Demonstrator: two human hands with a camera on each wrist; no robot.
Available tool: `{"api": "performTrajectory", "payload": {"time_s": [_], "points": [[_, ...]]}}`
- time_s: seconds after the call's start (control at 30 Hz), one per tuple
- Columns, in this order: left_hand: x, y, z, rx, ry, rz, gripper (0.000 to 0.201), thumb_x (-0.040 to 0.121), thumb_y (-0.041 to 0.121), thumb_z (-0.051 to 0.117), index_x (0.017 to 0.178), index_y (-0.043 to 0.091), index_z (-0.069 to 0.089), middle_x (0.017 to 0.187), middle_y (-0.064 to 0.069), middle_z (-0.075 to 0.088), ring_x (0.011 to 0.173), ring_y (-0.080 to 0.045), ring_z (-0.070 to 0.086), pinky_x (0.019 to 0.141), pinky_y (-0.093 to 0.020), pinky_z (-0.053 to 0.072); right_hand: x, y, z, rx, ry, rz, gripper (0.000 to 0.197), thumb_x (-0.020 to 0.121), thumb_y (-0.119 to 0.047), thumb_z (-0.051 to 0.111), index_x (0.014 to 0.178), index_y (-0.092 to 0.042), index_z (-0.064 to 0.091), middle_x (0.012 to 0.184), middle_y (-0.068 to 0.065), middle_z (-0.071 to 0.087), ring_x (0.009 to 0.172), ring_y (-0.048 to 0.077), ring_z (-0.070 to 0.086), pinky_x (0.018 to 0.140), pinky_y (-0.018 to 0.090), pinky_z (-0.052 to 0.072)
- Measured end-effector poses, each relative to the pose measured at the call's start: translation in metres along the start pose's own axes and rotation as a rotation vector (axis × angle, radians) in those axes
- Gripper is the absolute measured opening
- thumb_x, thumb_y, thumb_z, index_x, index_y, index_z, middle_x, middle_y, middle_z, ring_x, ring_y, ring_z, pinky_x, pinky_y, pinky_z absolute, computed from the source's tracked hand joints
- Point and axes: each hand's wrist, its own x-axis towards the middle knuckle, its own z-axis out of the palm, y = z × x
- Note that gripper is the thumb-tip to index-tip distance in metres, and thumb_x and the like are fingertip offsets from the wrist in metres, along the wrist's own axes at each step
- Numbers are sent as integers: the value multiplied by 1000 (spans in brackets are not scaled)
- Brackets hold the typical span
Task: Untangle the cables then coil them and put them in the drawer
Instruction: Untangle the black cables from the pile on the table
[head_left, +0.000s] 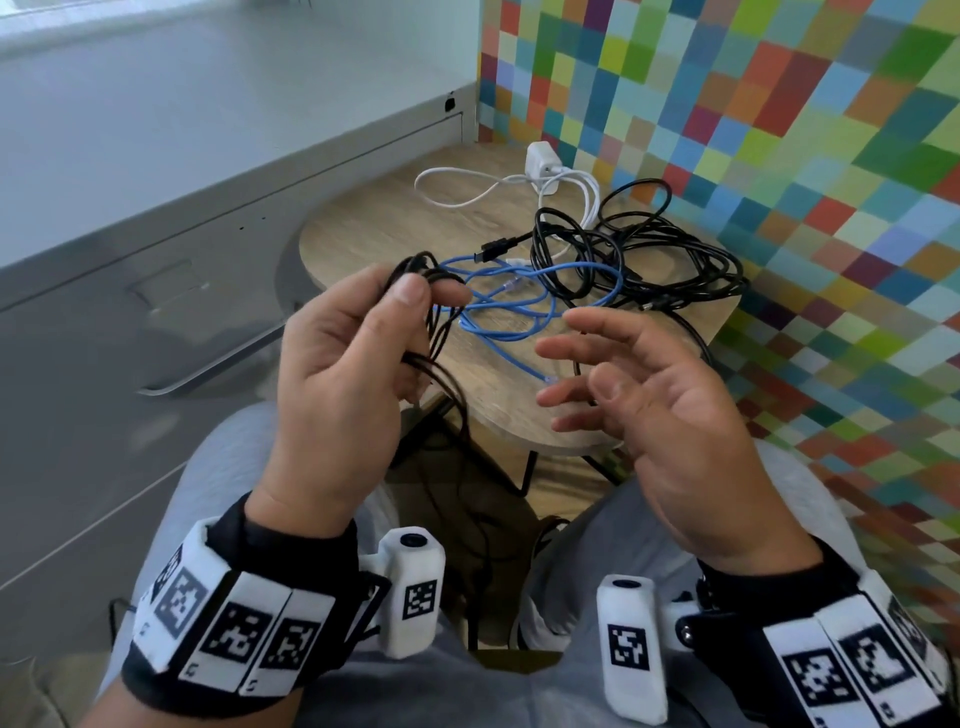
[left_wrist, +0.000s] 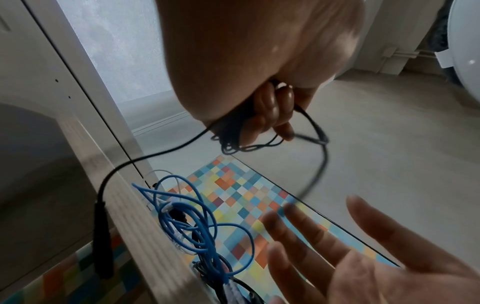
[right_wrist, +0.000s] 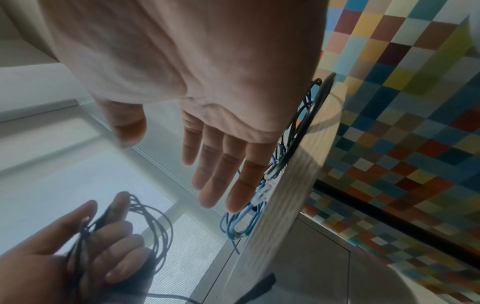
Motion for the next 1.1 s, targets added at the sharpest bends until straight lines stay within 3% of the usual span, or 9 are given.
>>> {"api": "performTrajectory", "payload": {"time_s": [0.2, 0.3, 0.4, 0.5, 0.63, 0.73, 0.87, 0.97, 1.1], "points": [[-2, 2, 5, 60, -289, -209, 32, 78, 6, 57, 106, 12, 73, 60, 11, 43, 50, -6, 35, 54, -27, 27, -6, 4, 8, -37, -178, 65, 38, 88, -19, 76, 124, -18, 64, 117, 11, 75, 109, 27, 70, 94, 36, 57], [-5, 4, 6, 123, -382, -261, 37, 78, -1, 55, 110, 11, 69, 61, -4, 51, 54, -15, 50, 58, -25, 44, -8, 4, 14, -20, -267, 124, 33, 89, -12, 70, 121, -19, 64, 99, 15, 76, 92, 19, 73, 88, 33, 57], [-5, 3, 3, 251, -471, -281, 29, 81, 6, 64, 106, 18, 71, 86, -32, 64, 72, -31, 60, 73, -43, 52, -6, 3, 15, -56, -189, 96, 14, 92, -14, 65, 103, -20, 73, 74, 11, 70, 61, 17, 65, 70, 41, 61], [-1, 0, -6, 565, -590, -257, 13, 82, 25, 73, 94, 20, 71, 80, -7, 71, 69, -20, 62, 70, -40, 54, -3, 2, 10, -124, -63, 29, 3, 91, -16, 75, 89, -18, 77, 62, -4, 65, 48, 6, 56, 53, 25, 51], [3, -1, -14, 699, -718, -302, 27, 89, 45, 64, 76, 21, 69, 56, -2, 50, 52, -11, 42, 51, -35, 37, -2, -3, -2, -192, 18, -61, 10, 81, -17, 75, 88, -10, 77, 58, -12, 64, 49, 0, 55, 52, 8, 40], [4, 2, -23, -6, -625, -527, 25, 92, 31, 68, 71, 19, 62, 53, 6, 36, 44, -9, 25, 42, -24, 20, 1, -6, -12, -179, 120, -117, 14, 80, -21, 75, 90, -12, 78, 64, -8, 68, 53, 0, 56, 54, 9, 43], [14, 10, -35, -758, -598, -599, 23, 101, 27, 56, 86, 10, 55, 58, 4, 30, 43, -10, 14, 44, -28, 11, 6, -4, -24, -153, 288, -142, 15, 83, -26, 73, 95, -19, 79, 69, -13, 69, 58, -2, 59, 56, 10, 44], [17, 15, -32, -810, -505, -534, 21, 105, 28, 44, 92, 13, 51, 59, 5, 33, 42, -9, 22, 47, -26, 21, 7, -2, -23, -279, 346, -143, 9, 87, -23, 77, 93, -28, 80, 72, -15, 74, 64, -1, 65, 61, 10, 48], [10, 14, -11, -401, -186, -365, 21, 103, 30, 39, 88, 17, 46, 70, -1, 67, 49, -15, 60, 49, -23, 42, 2, 4, -6, -570, 230, -91, 19, 89, -18, 80, 90, -37, 78, 84, -23, 77, 78, -4, 71, 67, 8, 50]]}}
